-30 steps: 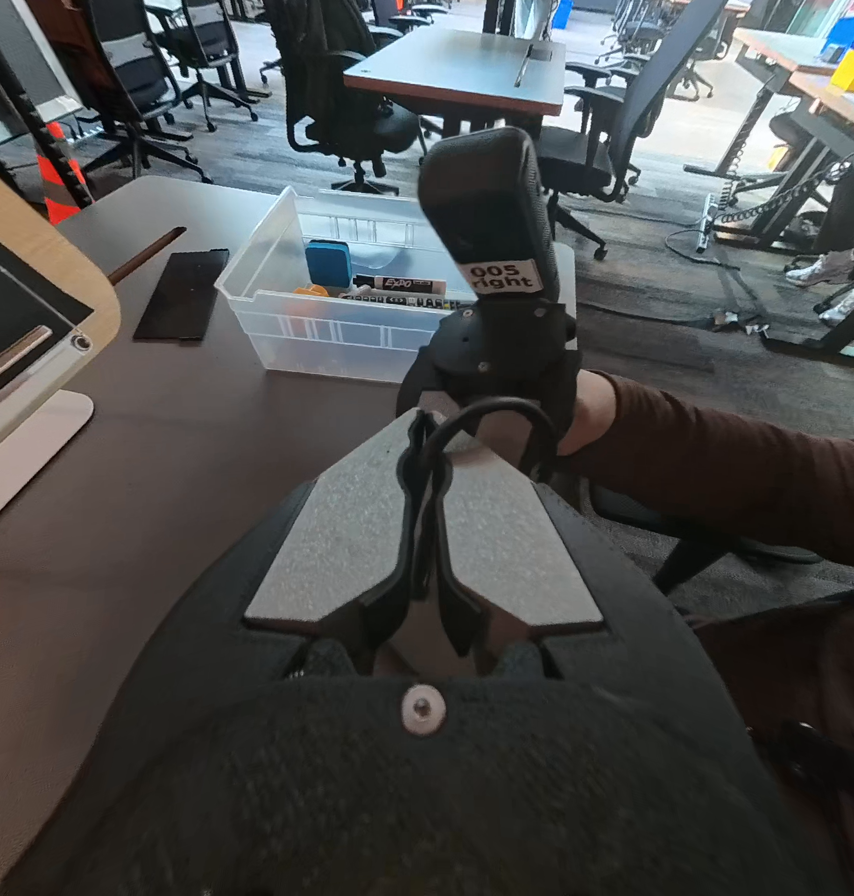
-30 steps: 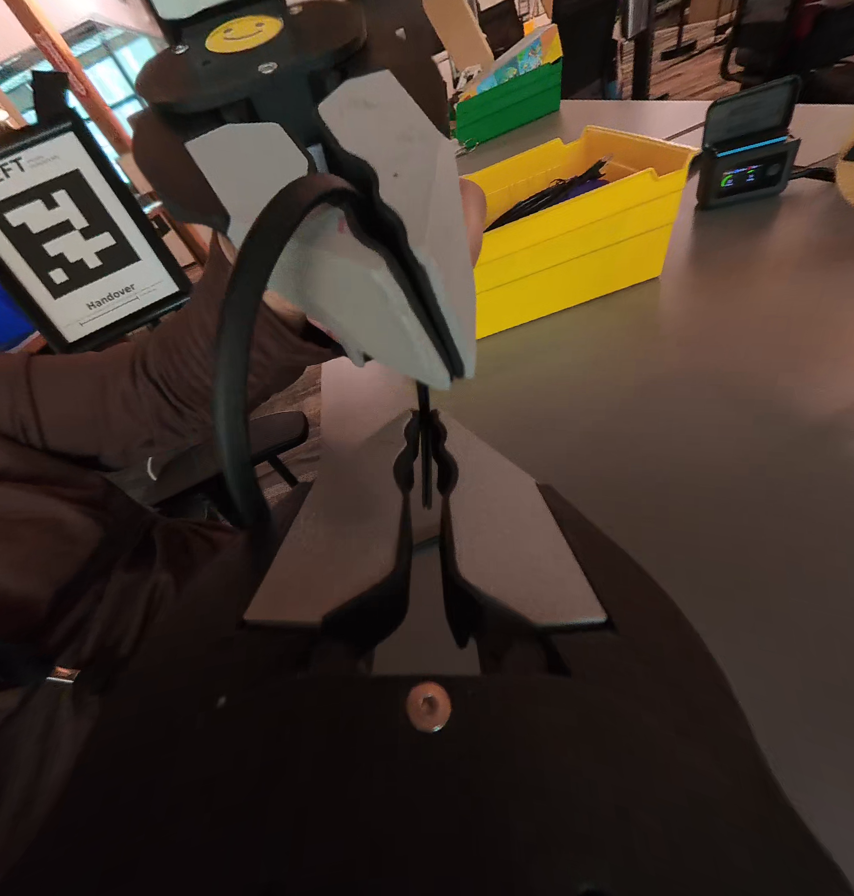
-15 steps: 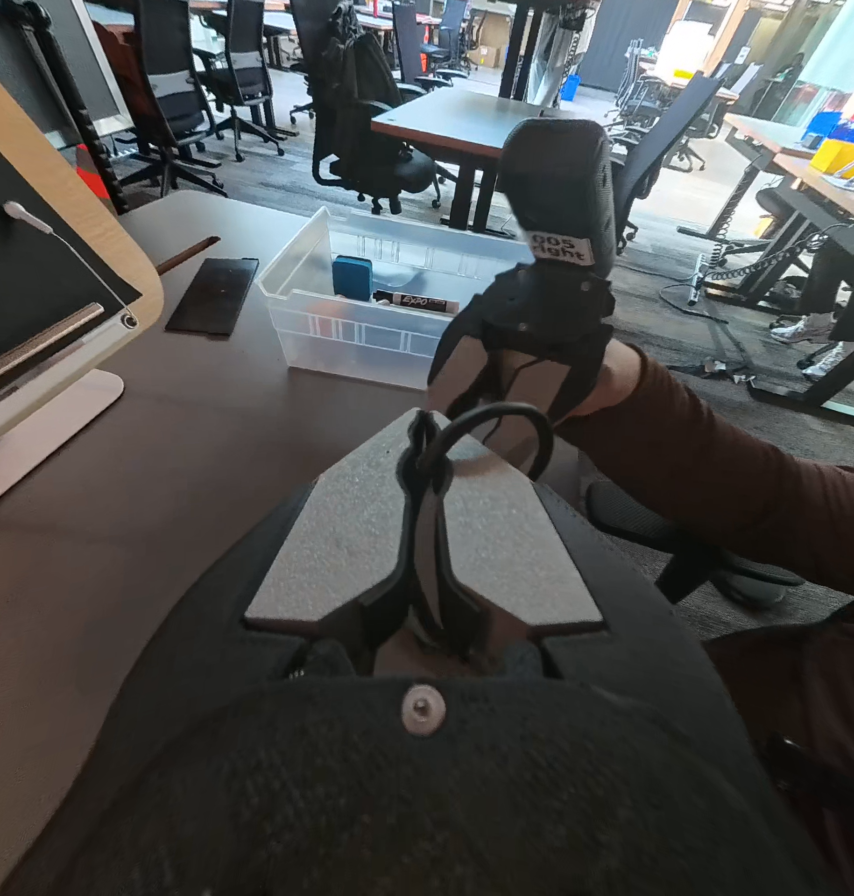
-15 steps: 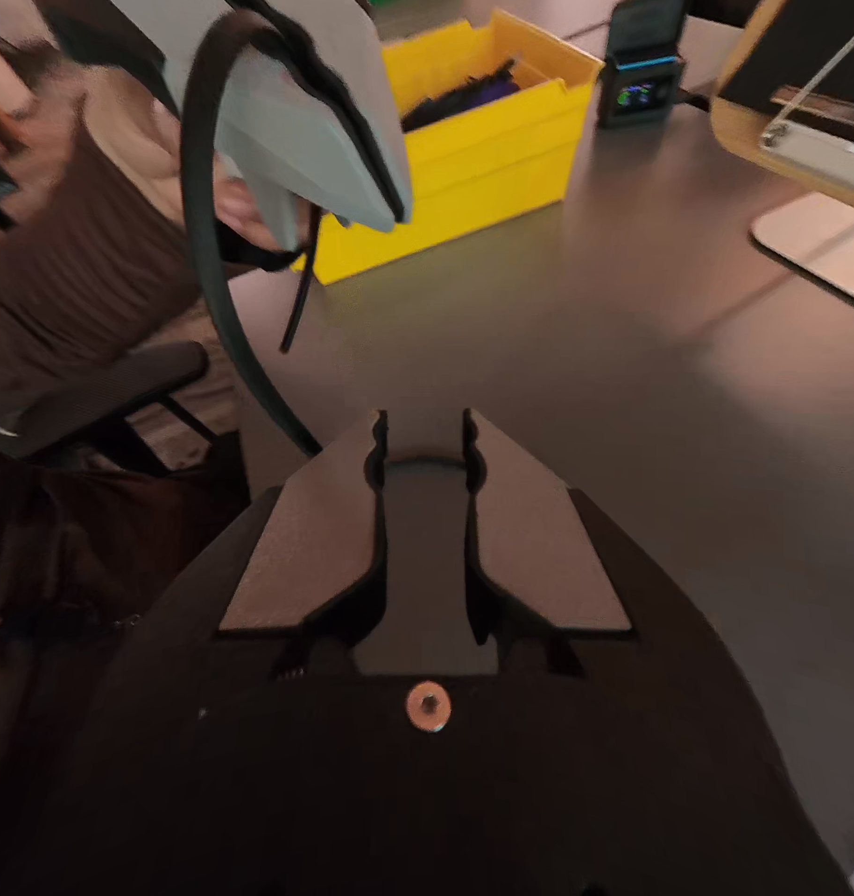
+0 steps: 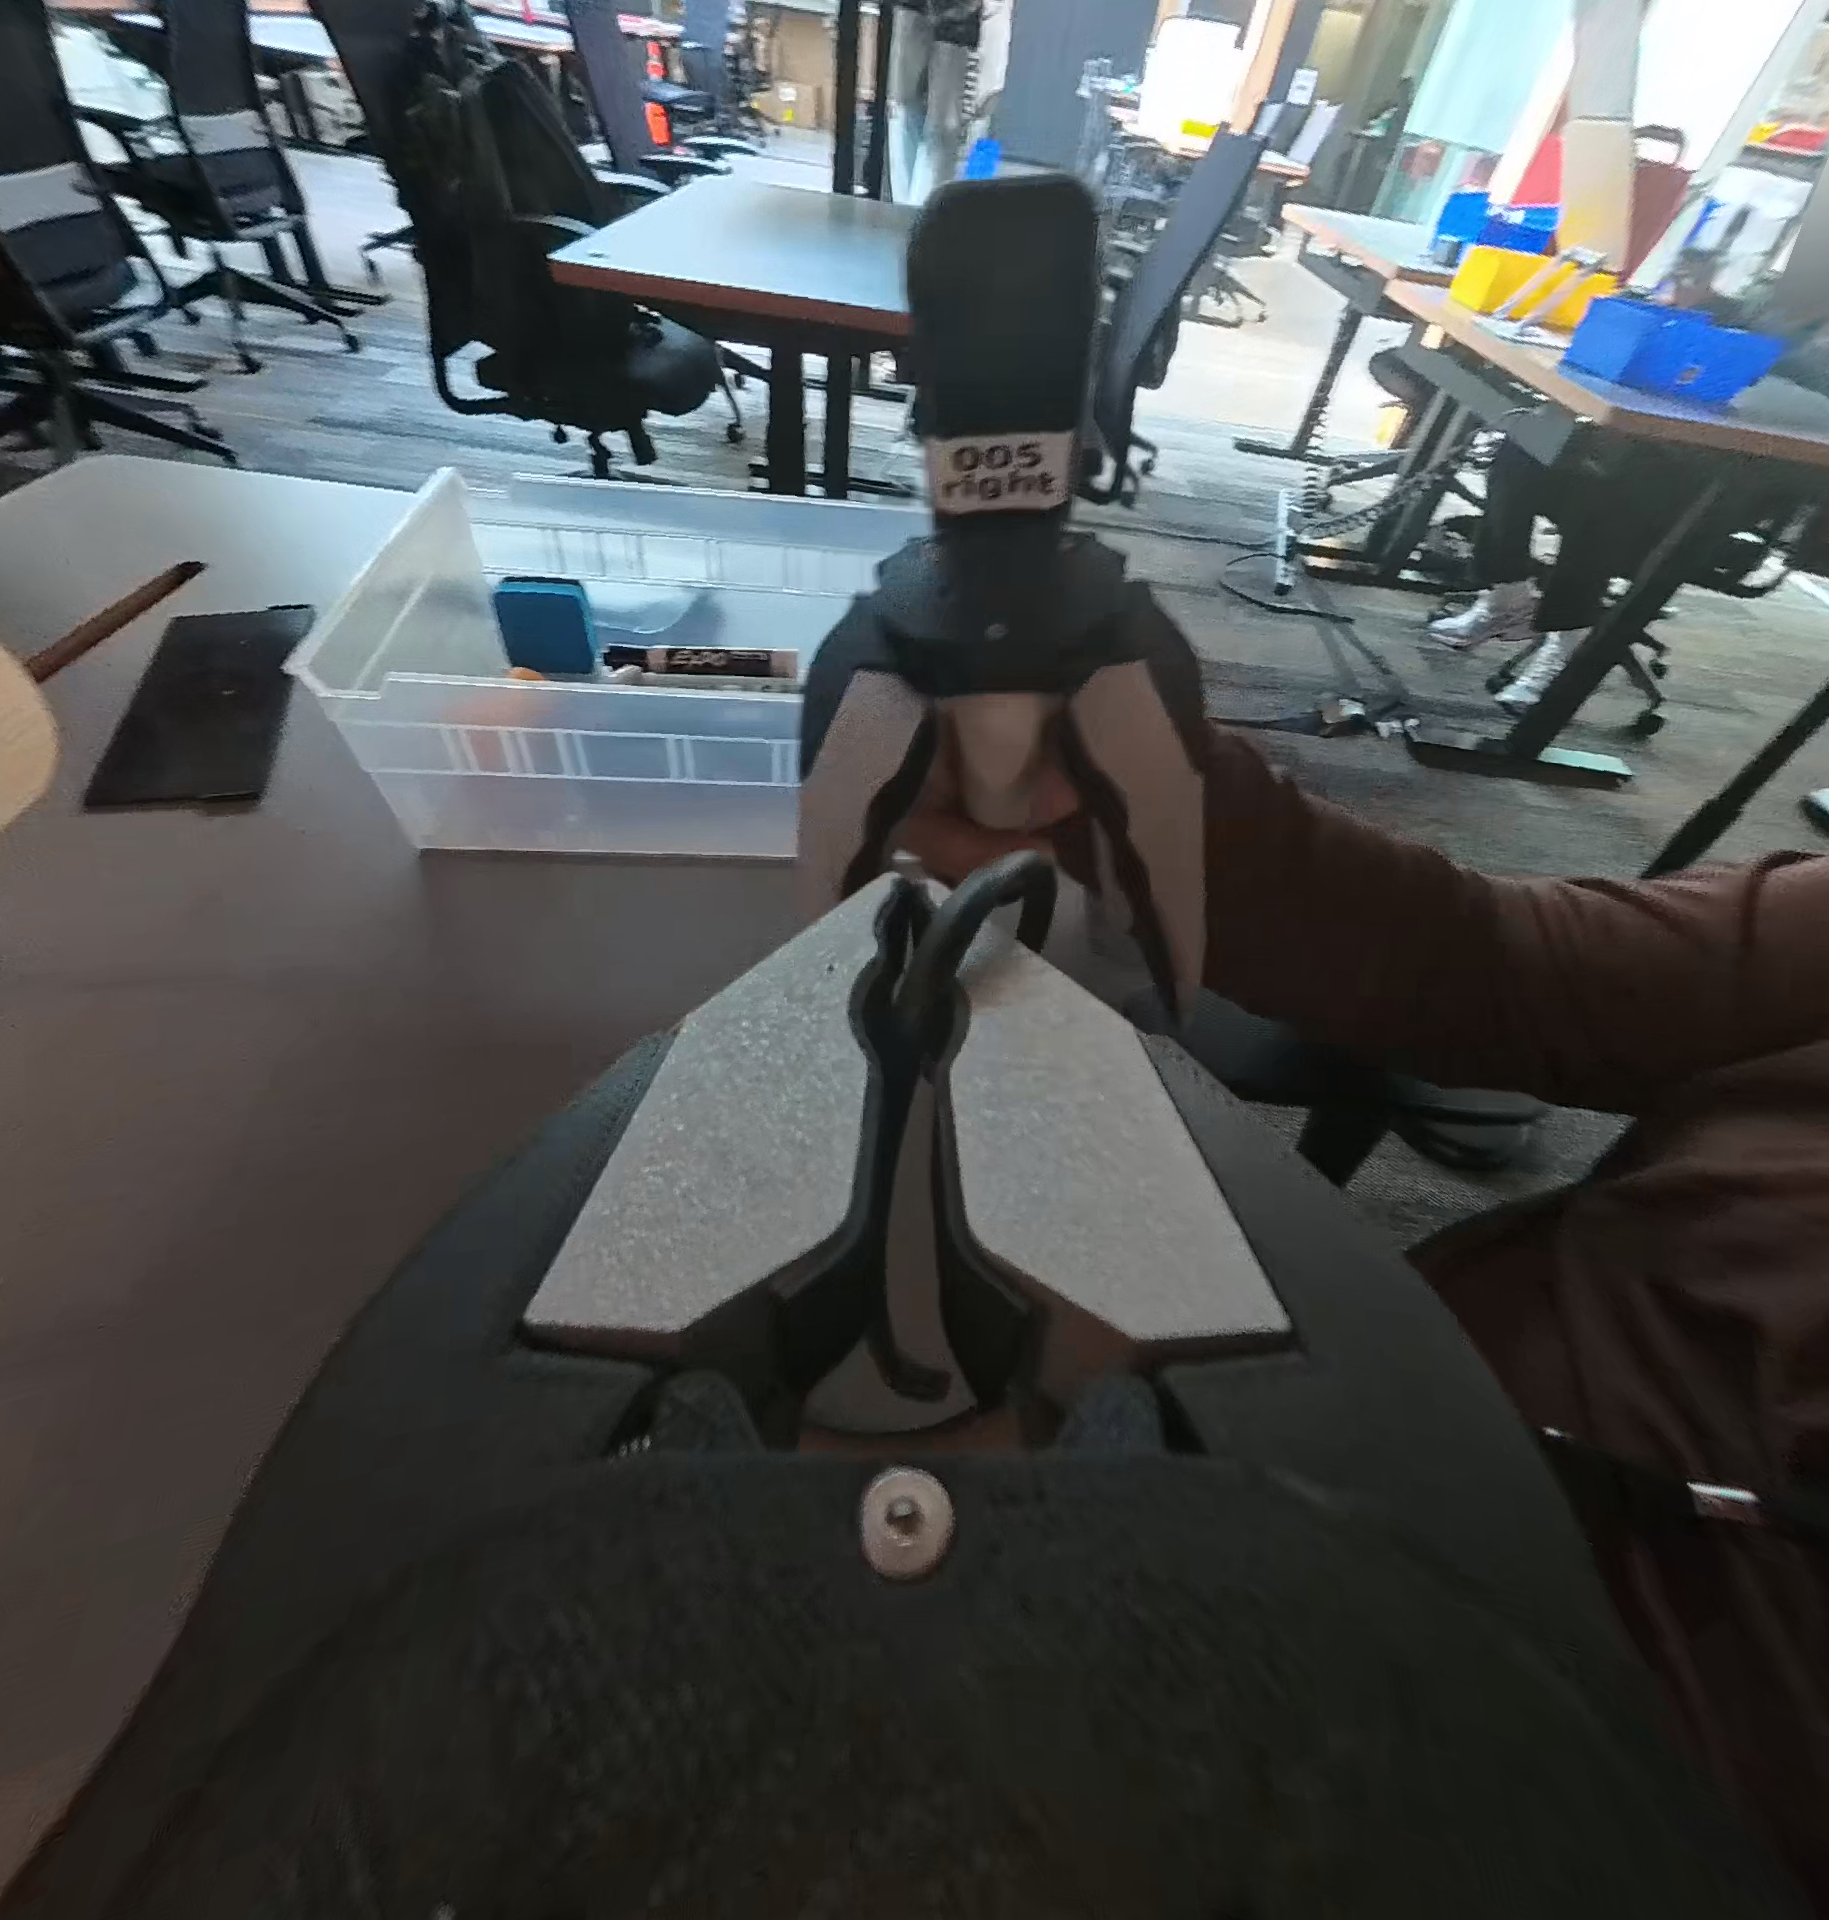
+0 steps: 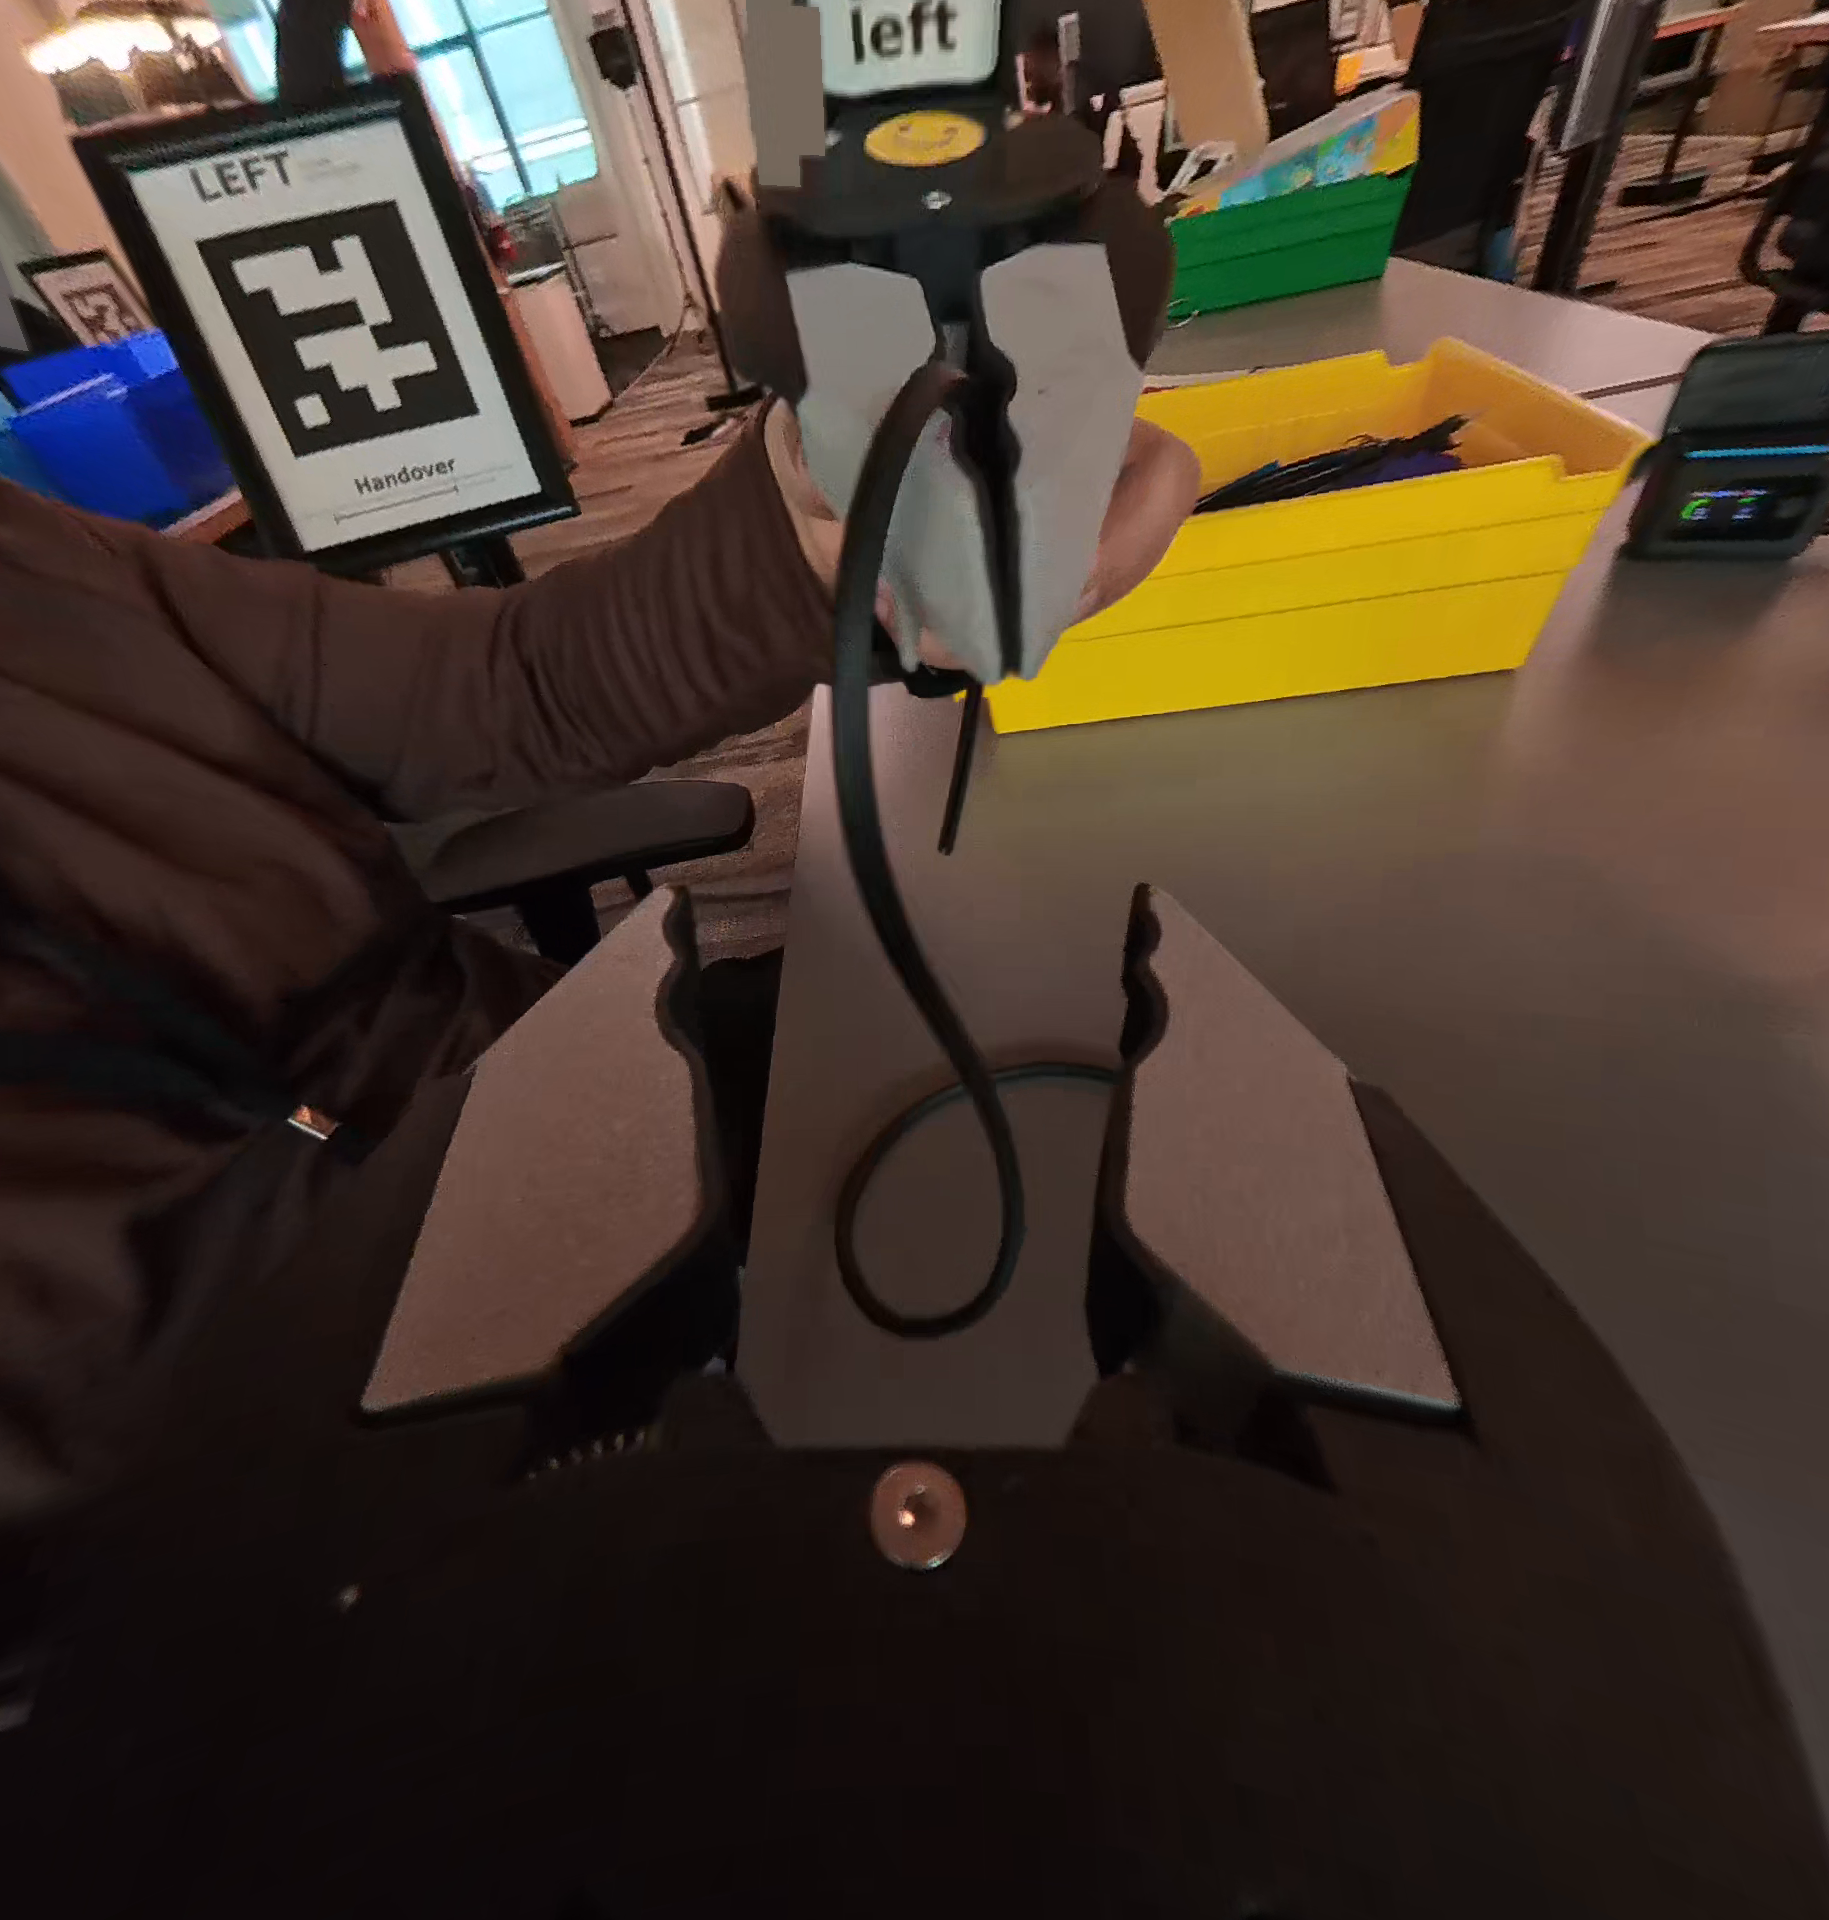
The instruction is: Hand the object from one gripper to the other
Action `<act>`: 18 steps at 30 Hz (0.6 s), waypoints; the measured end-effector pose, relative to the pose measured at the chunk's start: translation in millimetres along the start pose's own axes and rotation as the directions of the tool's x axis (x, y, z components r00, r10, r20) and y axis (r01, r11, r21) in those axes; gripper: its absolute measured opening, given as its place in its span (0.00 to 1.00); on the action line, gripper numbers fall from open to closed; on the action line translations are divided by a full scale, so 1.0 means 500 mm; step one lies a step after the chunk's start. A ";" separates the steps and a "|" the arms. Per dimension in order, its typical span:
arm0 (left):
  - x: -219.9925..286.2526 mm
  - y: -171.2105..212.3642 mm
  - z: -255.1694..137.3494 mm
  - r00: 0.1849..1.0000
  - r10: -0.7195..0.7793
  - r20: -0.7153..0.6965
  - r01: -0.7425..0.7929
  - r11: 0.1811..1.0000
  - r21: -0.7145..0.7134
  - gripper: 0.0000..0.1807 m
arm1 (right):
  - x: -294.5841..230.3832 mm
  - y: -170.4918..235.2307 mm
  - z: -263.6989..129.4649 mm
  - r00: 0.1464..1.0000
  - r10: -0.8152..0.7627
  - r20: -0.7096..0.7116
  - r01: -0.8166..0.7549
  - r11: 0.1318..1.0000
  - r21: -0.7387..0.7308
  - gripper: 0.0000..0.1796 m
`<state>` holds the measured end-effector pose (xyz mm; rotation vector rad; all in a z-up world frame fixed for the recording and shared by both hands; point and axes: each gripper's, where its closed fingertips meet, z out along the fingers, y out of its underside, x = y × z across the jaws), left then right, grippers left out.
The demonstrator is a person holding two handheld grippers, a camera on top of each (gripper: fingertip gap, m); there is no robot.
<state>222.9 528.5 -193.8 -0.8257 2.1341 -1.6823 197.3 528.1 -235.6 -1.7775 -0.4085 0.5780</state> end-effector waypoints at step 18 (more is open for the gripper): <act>-0.037 0.044 0.019 0.996 -0.062 0.064 0.063 0.998 -0.014 0.00 | 0.047 0.048 0.105 0.994 0.105 -0.016 -0.106 0.992 -0.071 0.00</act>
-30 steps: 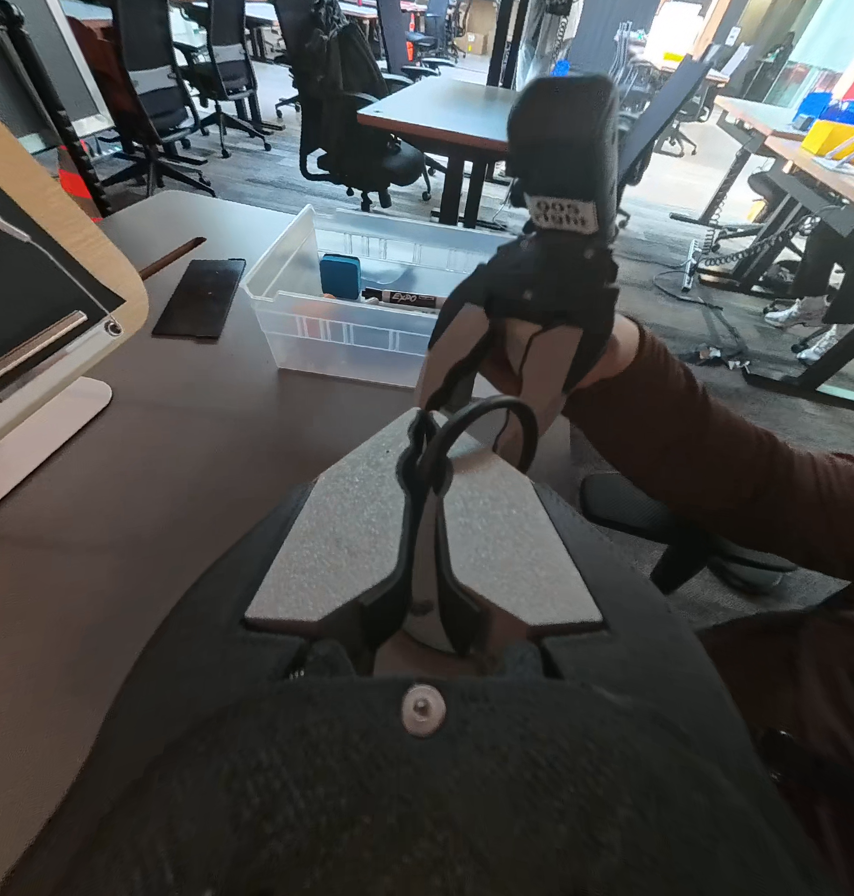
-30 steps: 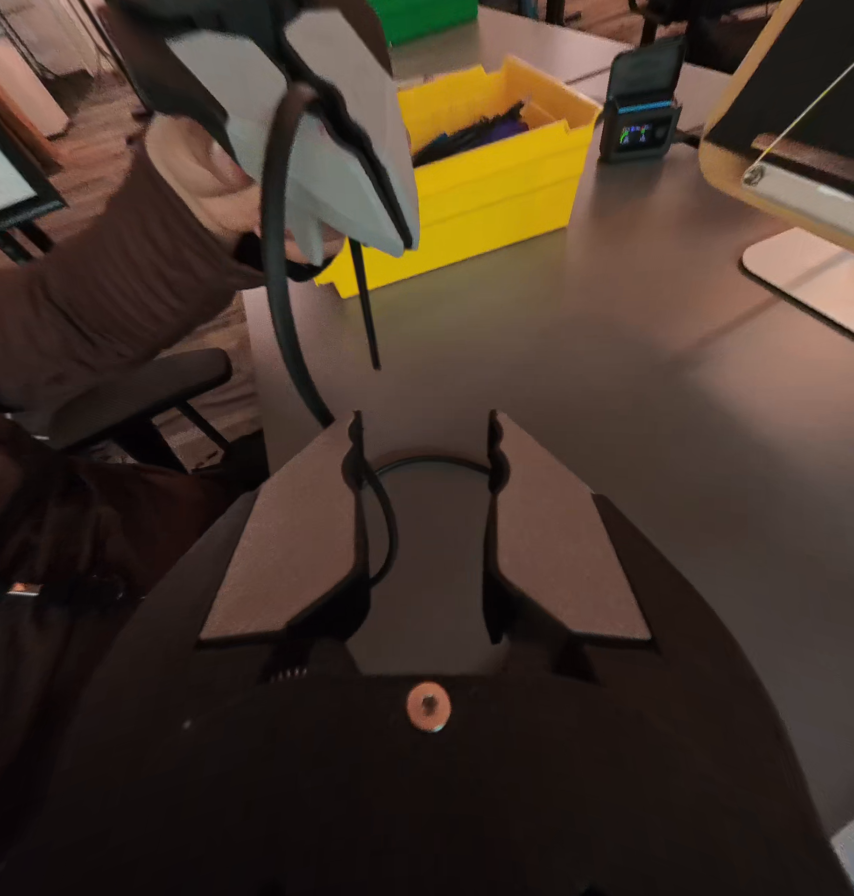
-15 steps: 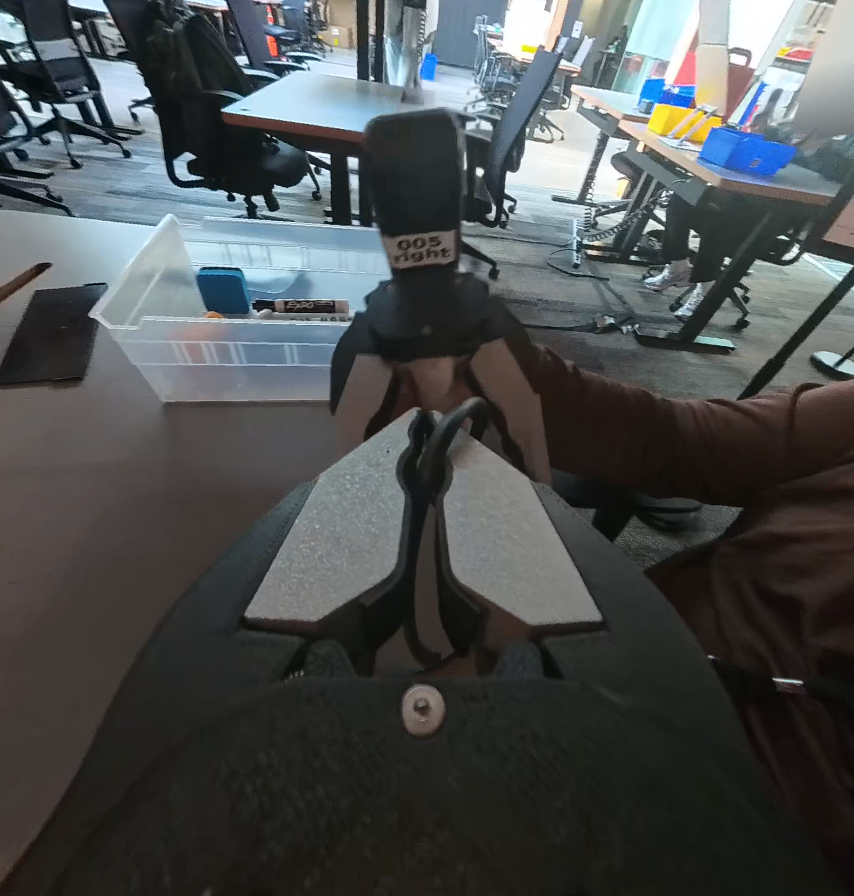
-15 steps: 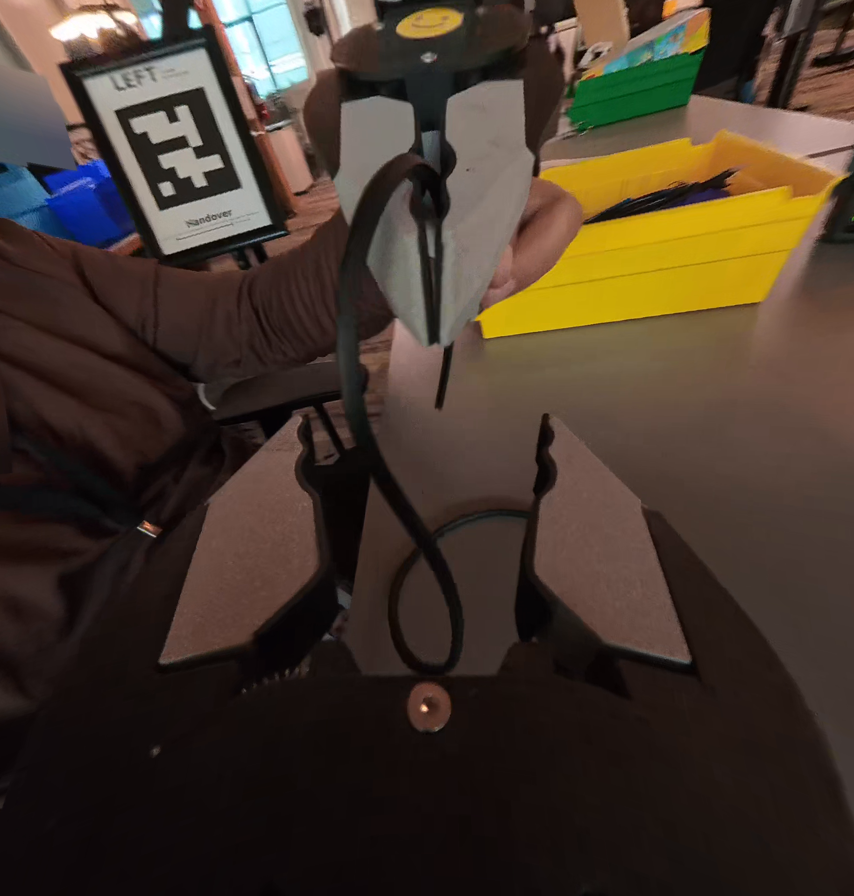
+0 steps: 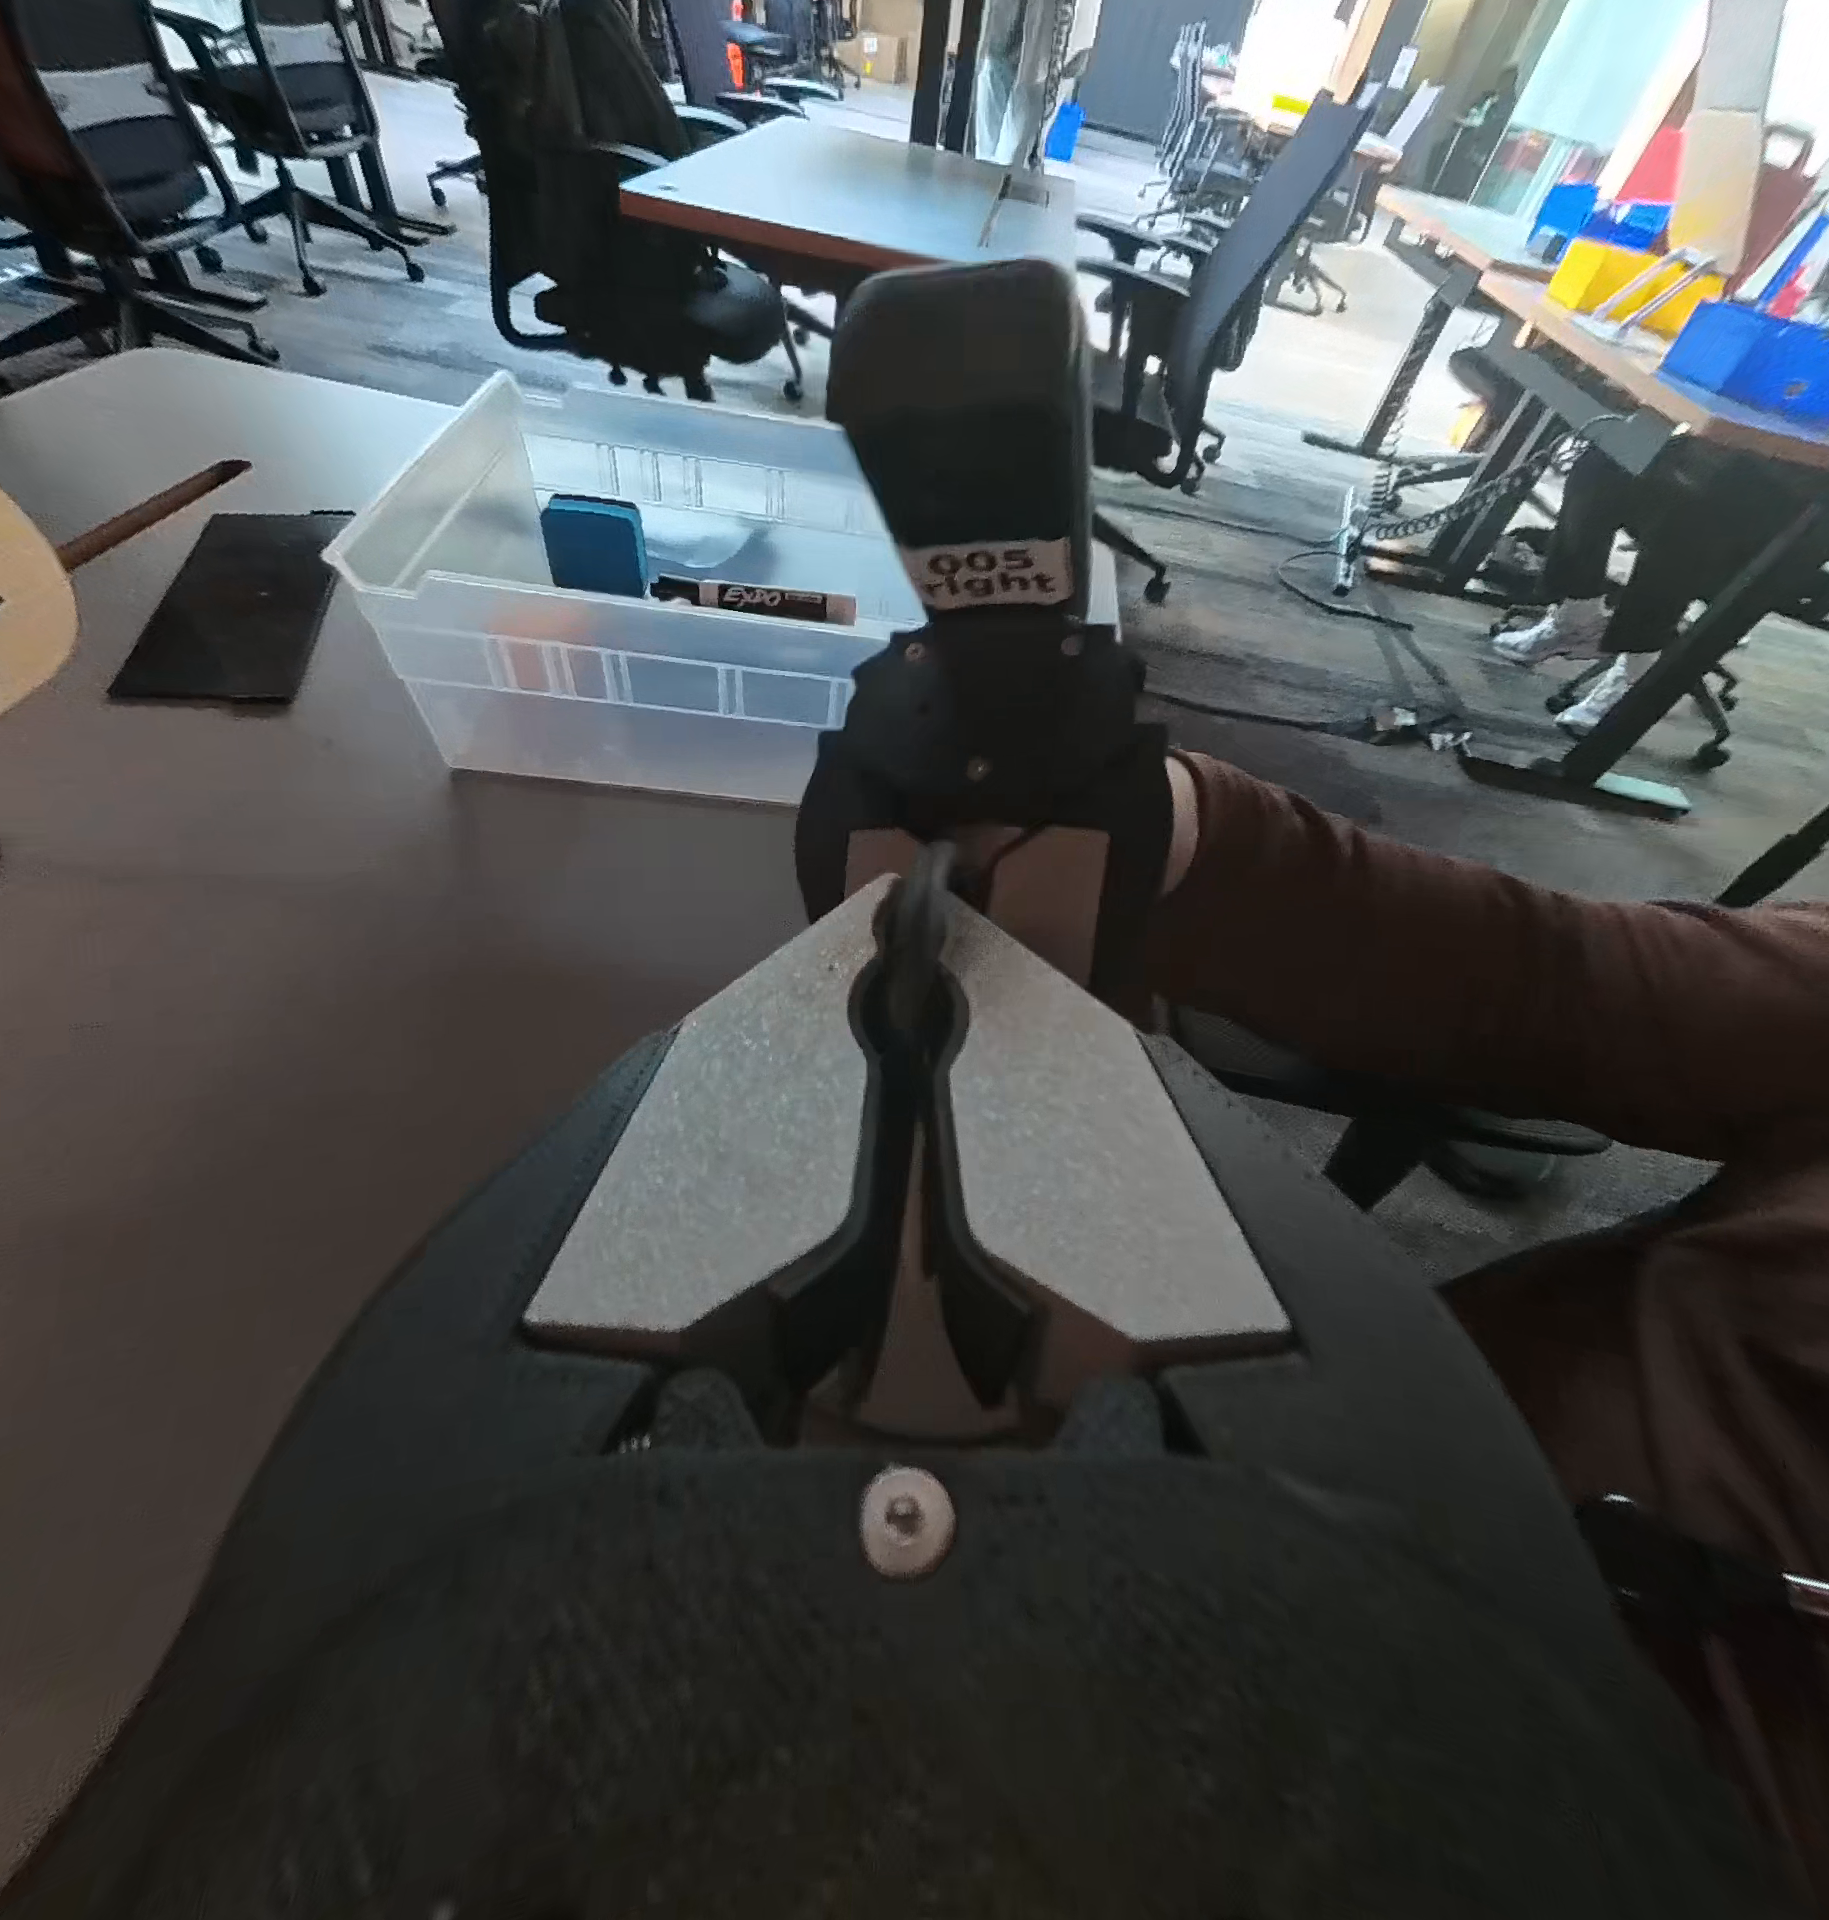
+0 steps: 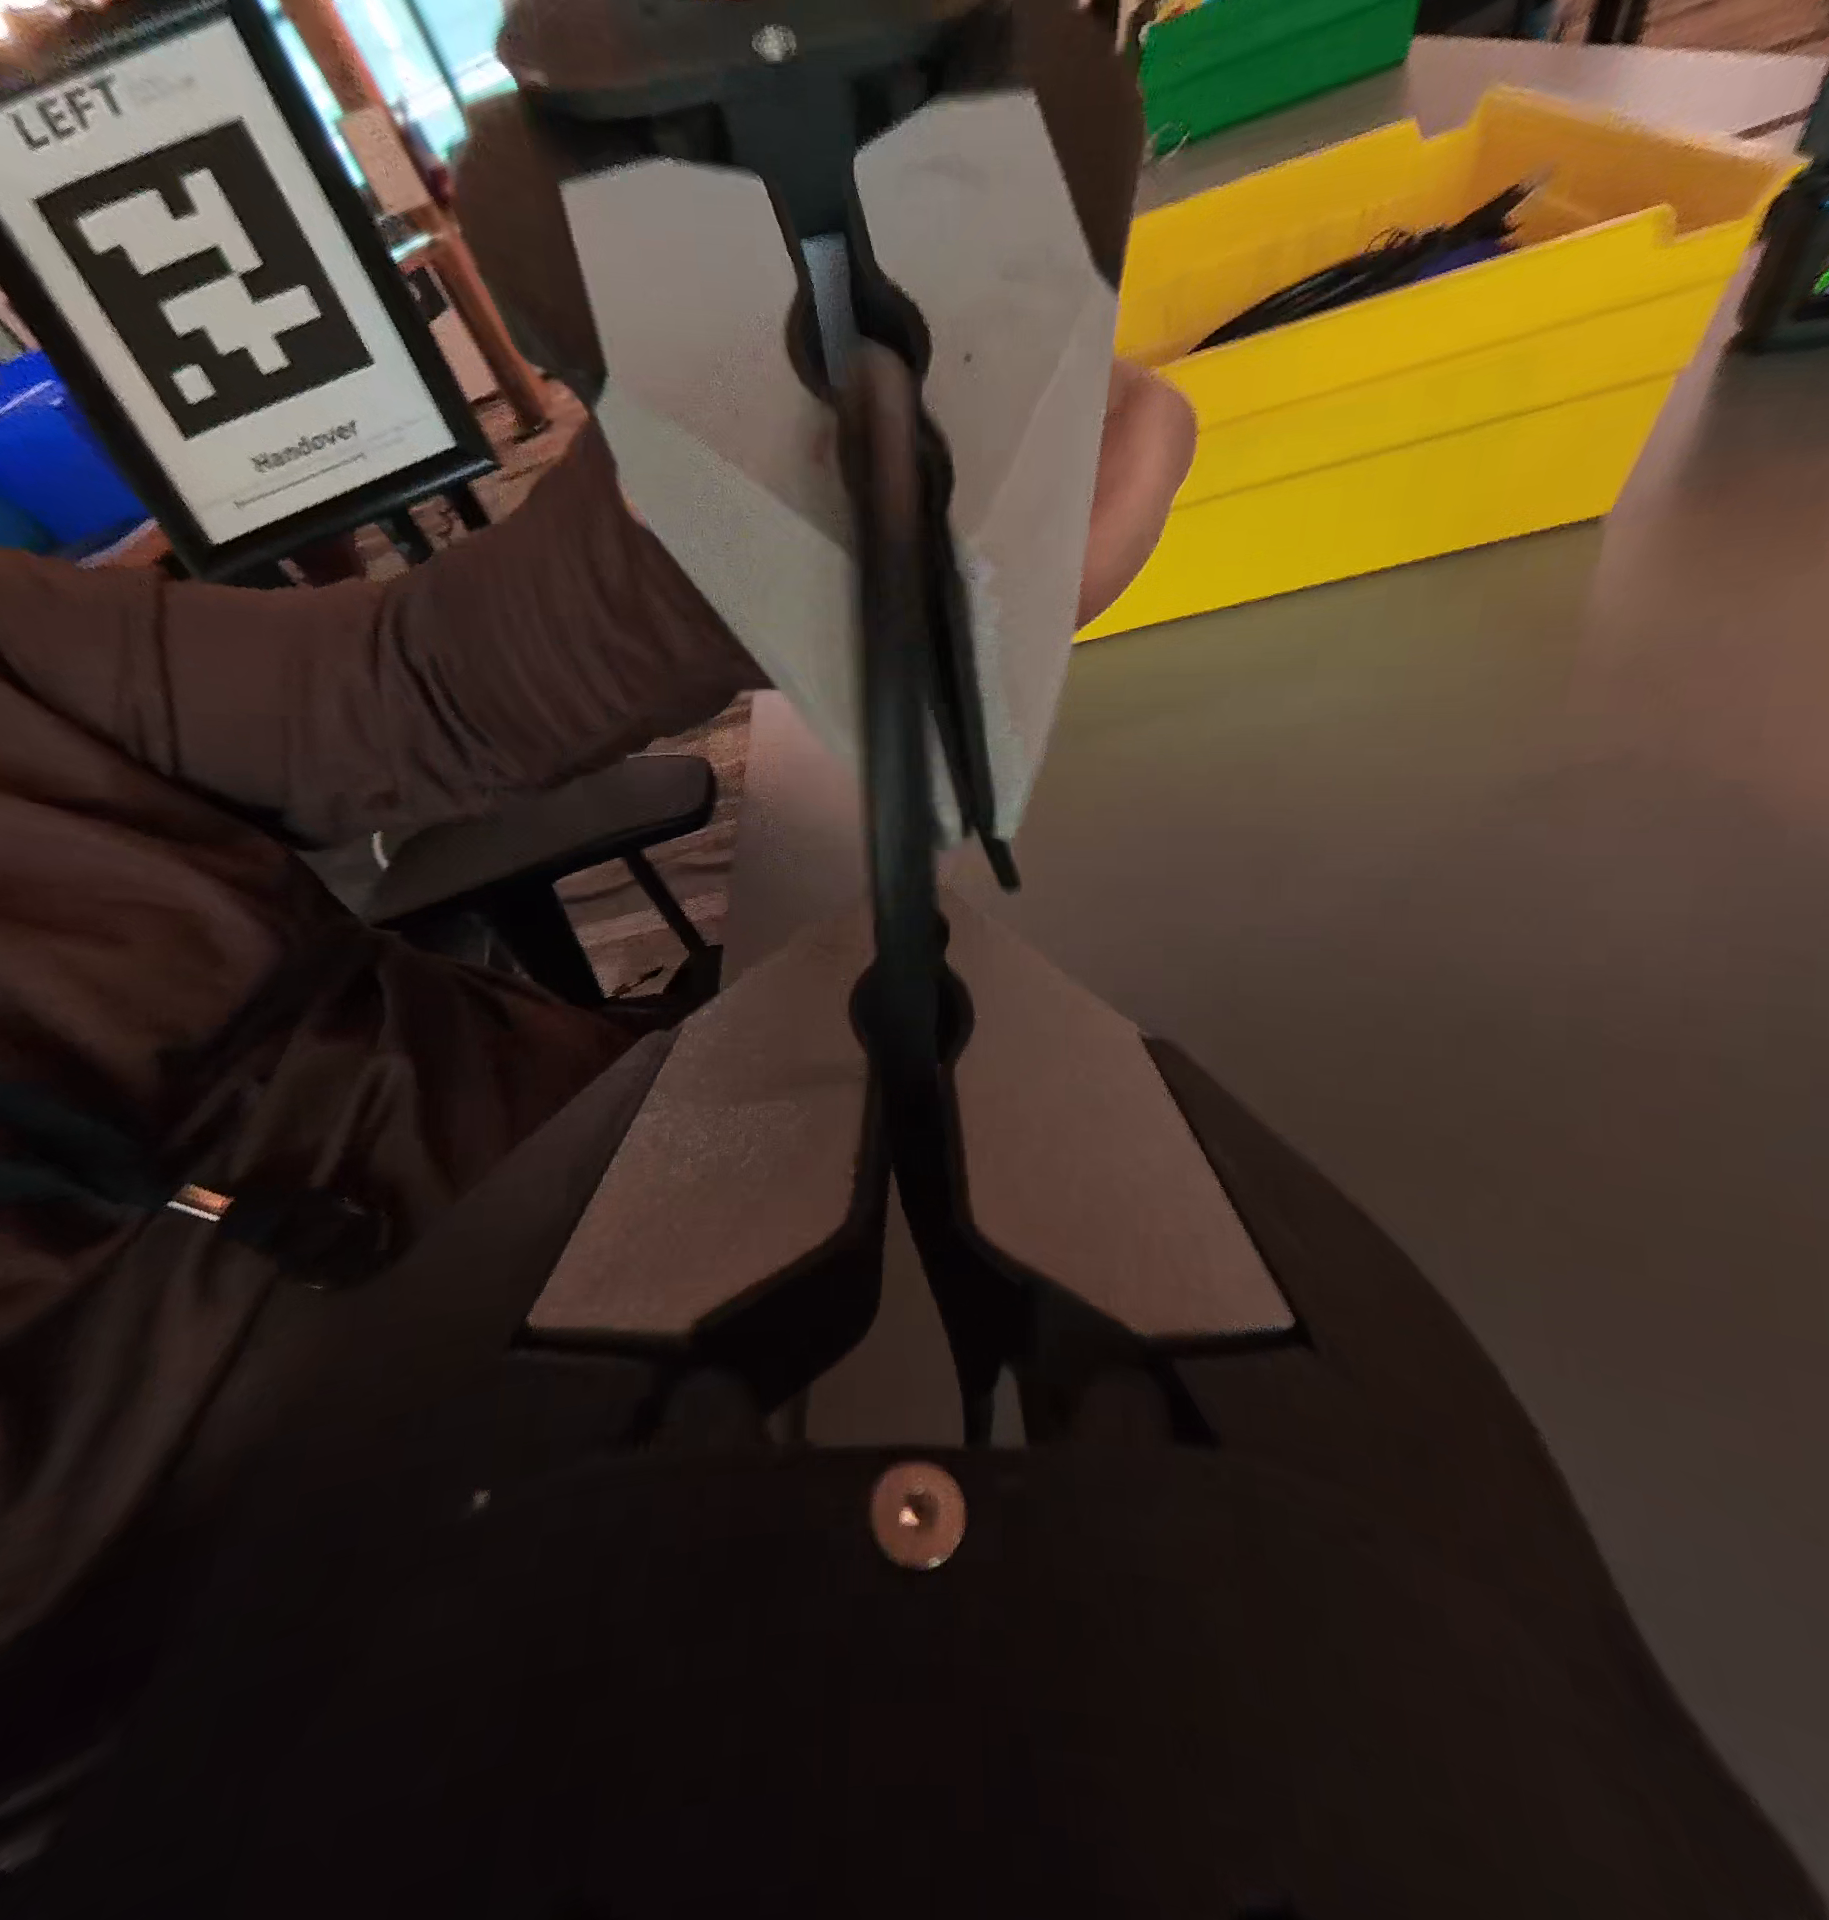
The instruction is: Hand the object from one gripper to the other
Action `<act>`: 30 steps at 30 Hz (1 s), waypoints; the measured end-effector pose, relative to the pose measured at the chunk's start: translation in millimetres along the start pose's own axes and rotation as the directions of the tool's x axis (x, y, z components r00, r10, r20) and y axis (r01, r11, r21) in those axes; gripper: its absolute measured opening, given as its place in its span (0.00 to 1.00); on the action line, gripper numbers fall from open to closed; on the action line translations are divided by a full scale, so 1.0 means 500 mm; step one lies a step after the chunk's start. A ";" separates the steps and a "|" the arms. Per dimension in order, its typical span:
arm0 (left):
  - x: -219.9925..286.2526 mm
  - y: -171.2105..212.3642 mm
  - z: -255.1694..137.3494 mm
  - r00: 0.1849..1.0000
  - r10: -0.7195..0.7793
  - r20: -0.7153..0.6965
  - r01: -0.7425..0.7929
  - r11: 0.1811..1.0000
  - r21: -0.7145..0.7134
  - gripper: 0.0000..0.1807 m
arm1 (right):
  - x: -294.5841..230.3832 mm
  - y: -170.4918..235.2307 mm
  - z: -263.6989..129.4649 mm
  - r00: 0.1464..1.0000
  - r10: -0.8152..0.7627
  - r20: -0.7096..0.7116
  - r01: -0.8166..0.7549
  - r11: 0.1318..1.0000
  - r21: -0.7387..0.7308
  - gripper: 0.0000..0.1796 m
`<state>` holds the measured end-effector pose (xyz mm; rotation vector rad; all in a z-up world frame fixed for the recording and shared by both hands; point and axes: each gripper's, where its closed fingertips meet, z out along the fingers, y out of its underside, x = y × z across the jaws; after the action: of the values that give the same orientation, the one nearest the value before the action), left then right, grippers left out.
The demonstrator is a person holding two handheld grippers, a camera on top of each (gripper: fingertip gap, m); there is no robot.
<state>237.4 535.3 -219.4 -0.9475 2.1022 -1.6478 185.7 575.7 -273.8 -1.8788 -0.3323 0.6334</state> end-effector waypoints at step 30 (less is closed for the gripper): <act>-0.040 0.095 0.012 0.997 -0.033 0.073 0.037 0.998 -0.054 0.22 | 0.123 0.110 -0.100 0.847 -0.073 -0.526 -0.166 0.905 -0.392 0.00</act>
<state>240.9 549.8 -269.2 -1.0510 2.1048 -1.5555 260.8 546.9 -327.0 -2.3988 -0.0545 0.0384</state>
